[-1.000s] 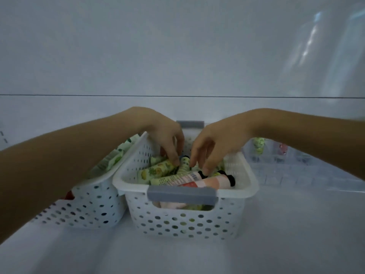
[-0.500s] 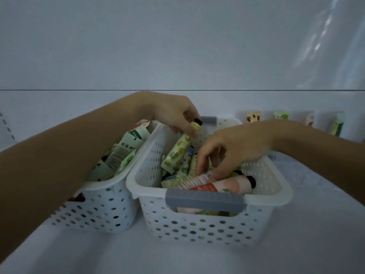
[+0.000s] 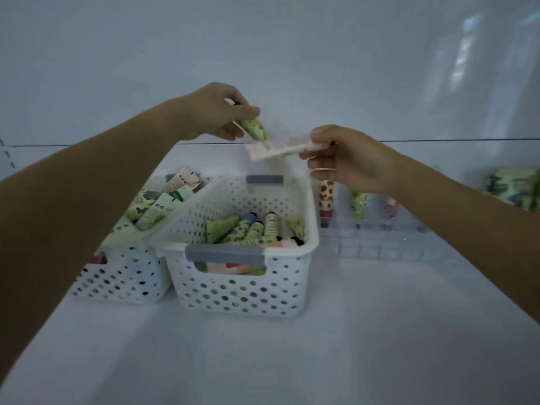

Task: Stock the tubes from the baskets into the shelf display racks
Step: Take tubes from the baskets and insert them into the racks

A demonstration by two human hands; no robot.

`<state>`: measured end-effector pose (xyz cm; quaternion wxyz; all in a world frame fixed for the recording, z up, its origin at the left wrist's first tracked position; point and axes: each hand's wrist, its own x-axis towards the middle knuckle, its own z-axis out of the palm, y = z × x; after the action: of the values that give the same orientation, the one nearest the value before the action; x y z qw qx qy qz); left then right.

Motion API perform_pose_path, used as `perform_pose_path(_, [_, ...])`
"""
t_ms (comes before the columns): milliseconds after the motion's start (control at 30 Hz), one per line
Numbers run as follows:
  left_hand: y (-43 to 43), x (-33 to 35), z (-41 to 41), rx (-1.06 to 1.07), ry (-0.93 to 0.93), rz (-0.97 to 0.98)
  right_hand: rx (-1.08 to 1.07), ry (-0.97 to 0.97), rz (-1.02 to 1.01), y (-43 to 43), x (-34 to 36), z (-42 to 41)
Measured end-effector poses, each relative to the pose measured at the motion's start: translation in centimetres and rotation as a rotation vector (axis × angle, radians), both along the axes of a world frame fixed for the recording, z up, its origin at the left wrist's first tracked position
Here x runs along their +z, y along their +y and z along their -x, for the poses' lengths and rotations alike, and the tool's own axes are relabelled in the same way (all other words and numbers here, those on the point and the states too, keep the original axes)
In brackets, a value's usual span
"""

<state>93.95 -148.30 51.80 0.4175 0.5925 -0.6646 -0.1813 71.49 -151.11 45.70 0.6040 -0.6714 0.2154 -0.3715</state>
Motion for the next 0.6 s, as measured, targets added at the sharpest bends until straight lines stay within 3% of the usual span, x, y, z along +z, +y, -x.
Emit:
perform_pose_path(133, [0.1,0.7,5.1,0.075,0.216,0.05,-0.235,-0.249,-0.092,-0.2,-1.1,4.8])
perform_pose_path(300, [-0.2,0.5,13.2,0.057,0.48,-0.058,-0.275,-0.454,-0.334,0.2,-2.0,13.3])
perform_pose_path(433, [-0.1,-1.4,20.5,0.009,0.61,-0.173,-0.322,-0.442,-0.447,1.2,-2.6,19.0])
perform_pose_path(600, [0.1,-5.7,29.5,-0.064,0.843,-0.278,-0.435,-0.384,-0.326,2.0,-3.7,24.7])
